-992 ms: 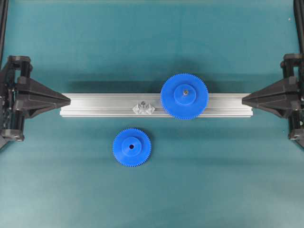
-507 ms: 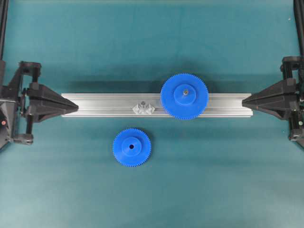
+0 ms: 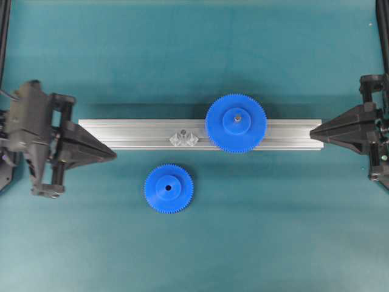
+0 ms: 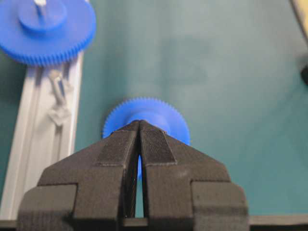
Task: Find the location of the shaft and insert the small gear.
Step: 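Move the left gripper from rest toward the small blue gear, then position the left gripper above the small blue gear's hub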
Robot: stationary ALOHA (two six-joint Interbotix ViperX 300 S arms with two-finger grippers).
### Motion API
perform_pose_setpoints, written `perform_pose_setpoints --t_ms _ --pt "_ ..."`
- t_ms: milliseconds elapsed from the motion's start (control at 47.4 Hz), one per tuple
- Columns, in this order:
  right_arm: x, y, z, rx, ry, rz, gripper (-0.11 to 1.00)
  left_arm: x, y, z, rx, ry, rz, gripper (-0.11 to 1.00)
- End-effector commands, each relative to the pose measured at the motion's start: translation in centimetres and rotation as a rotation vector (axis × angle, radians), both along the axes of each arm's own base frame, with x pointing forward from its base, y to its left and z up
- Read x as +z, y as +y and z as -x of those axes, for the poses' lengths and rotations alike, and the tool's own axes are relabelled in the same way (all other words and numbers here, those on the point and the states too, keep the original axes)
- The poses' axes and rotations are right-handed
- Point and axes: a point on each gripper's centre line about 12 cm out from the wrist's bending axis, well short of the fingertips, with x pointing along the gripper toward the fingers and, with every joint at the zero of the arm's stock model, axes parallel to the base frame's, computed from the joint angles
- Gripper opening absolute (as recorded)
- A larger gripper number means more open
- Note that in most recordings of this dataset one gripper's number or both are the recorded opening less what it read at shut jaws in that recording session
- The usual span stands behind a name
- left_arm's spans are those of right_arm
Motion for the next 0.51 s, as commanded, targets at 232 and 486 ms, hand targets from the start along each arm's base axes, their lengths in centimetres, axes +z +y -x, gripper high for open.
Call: perform_pose_setpoints --t_ms 232,486 --pt "-0.5 -0.3 0.0 -0.02 0.024 -0.012 0.03 -0.3 -0.8 -3.4 -0.013 0.132 -0.007 0.0" --pt "-0.9 -0.4 0.1 -0.024 0.055 -0.013 0.03 -1.4 -1.4 -5.4 -0.022 0.195 -0.011 0.0"
